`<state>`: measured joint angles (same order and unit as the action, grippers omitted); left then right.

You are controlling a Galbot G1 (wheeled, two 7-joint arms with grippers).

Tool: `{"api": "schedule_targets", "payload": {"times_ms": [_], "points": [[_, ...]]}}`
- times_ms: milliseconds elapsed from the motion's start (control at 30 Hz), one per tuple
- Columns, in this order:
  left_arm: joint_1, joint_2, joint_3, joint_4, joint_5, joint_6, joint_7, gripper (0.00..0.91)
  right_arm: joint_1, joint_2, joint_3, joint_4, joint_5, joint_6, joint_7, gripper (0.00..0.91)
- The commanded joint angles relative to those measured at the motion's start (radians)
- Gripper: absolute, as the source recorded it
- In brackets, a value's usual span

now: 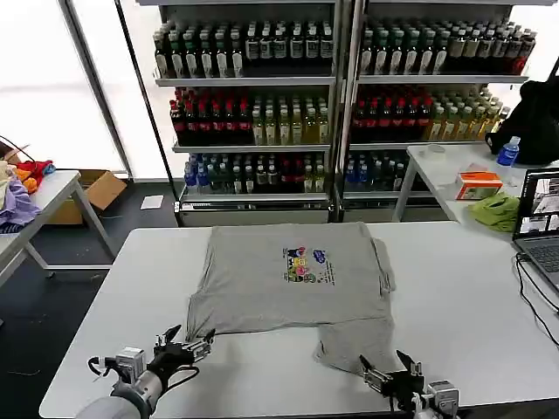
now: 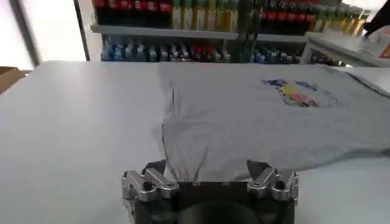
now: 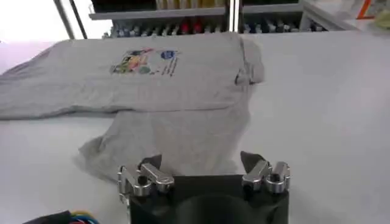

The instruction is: Fold and organize the clothes.

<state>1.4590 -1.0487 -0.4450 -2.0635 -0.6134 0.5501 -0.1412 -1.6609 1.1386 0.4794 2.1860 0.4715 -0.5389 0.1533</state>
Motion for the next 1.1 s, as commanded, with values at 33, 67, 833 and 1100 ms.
{"api": "schedule_targets", "payload": {"times_ms": [33,67,833,1100], "points": [[-0.078,0.005,0.033,0.108,0.006,-0.009,0.001,0.907,-0.003,0.007,-0.013,-0.009,-0.008,-0.015,0.008,0.010],[-0.083,0.004,0.035,0.115,0.007,-0.012,0.001,0.856,-0.005,0.007,-0.014,-0.013,-0.013,-0.014,0.006,0.000],[-0.042,-0.044,0.078,0.146,0.136,-0.073,0.036,0.010,-0.024,0.009,-0.002,-0.018,-0.010,0.013,-0.013,0.000],[-0.015,-0.072,0.041,0.072,0.133,-0.106,-0.010,0.010,-0.055,-0.009,0.028,0.012,0.028,0.093,-0.067,0.000]]}}
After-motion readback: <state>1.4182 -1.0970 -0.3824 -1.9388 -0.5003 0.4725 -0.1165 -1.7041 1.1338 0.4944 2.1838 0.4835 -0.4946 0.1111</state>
